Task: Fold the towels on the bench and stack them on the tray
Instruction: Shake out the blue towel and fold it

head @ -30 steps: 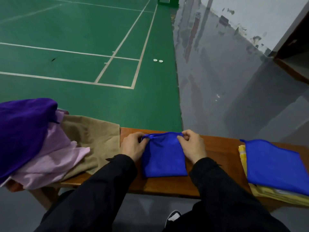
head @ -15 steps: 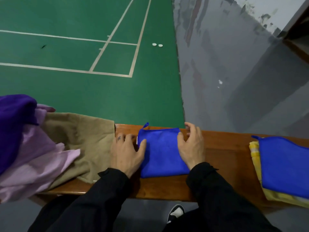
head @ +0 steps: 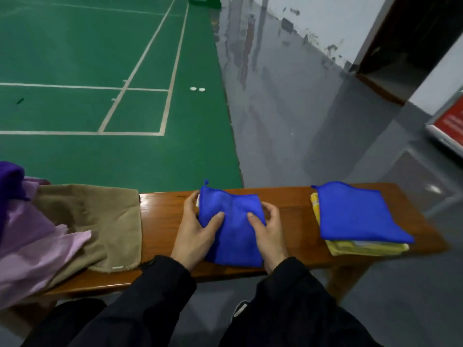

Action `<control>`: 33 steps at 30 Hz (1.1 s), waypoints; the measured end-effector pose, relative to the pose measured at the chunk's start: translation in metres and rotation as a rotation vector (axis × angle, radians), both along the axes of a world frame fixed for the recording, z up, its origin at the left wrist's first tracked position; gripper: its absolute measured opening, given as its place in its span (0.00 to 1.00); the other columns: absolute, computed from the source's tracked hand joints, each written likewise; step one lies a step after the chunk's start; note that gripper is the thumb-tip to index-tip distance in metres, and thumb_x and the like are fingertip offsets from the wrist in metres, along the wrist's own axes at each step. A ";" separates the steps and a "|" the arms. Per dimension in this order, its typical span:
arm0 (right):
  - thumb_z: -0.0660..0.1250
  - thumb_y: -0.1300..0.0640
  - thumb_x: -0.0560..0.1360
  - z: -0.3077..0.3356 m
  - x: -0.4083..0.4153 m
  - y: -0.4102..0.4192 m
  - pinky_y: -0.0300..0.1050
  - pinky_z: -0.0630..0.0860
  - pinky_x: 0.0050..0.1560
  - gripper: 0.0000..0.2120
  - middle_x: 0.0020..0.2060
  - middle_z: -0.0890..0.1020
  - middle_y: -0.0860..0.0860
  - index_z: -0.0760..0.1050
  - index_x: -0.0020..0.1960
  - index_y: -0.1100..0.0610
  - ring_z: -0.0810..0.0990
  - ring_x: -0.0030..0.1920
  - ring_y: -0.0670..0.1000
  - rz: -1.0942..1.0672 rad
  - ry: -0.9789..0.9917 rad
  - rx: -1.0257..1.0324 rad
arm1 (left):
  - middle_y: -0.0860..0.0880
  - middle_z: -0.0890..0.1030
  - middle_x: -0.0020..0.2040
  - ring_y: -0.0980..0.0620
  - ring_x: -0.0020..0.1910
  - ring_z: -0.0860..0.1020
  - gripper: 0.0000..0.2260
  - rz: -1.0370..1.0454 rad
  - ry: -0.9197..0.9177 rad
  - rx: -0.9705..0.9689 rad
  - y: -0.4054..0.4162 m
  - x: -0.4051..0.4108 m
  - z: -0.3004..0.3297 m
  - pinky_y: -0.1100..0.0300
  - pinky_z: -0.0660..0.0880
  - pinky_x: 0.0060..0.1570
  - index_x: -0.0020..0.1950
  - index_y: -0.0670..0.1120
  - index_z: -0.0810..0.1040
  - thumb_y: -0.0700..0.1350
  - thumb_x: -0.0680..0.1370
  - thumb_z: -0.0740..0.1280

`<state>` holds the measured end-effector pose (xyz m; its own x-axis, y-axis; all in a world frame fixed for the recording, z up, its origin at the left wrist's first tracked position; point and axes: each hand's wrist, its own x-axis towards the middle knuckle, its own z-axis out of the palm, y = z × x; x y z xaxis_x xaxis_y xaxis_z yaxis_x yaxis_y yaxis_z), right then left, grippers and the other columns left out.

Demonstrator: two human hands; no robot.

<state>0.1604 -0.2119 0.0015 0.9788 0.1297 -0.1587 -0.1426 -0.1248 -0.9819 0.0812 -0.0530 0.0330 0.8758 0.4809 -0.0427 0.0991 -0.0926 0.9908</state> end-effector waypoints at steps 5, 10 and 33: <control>0.70 0.64 0.79 0.055 0.000 -0.088 0.39 0.79 0.56 0.22 0.58 0.81 0.41 0.72 0.70 0.48 0.82 0.56 0.41 -0.079 -0.175 0.069 | 0.55 0.75 0.71 0.58 0.69 0.74 0.29 -0.240 -0.034 0.001 -0.062 0.017 0.041 0.56 0.67 0.74 0.76 0.51 0.71 0.40 0.77 0.74; 0.65 0.66 0.80 0.117 0.045 -0.177 0.36 0.76 0.55 0.16 0.58 0.82 0.49 0.74 0.61 0.48 0.81 0.55 0.40 -0.184 -0.373 -0.063 | 0.55 0.83 0.60 0.64 0.58 0.80 0.14 -0.362 -0.189 -0.105 -0.153 0.060 0.077 0.68 0.75 0.59 0.62 0.51 0.83 0.39 0.77 0.74; 0.63 0.52 0.77 0.087 0.072 -0.212 0.55 0.76 0.49 0.11 0.42 0.84 0.53 0.83 0.46 0.55 0.81 0.46 0.58 0.032 -0.861 -1.073 | 0.46 0.84 0.52 0.48 0.53 0.80 0.10 -0.306 -0.110 0.402 -0.210 0.123 0.037 0.54 0.75 0.55 0.54 0.45 0.83 0.48 0.82 0.65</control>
<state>0.2324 -0.4238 0.0882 0.8173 0.3537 0.4548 0.4729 -0.8627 -0.1791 0.2044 -0.2628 0.0699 0.9678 0.1617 0.1927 -0.0944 -0.4769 0.8739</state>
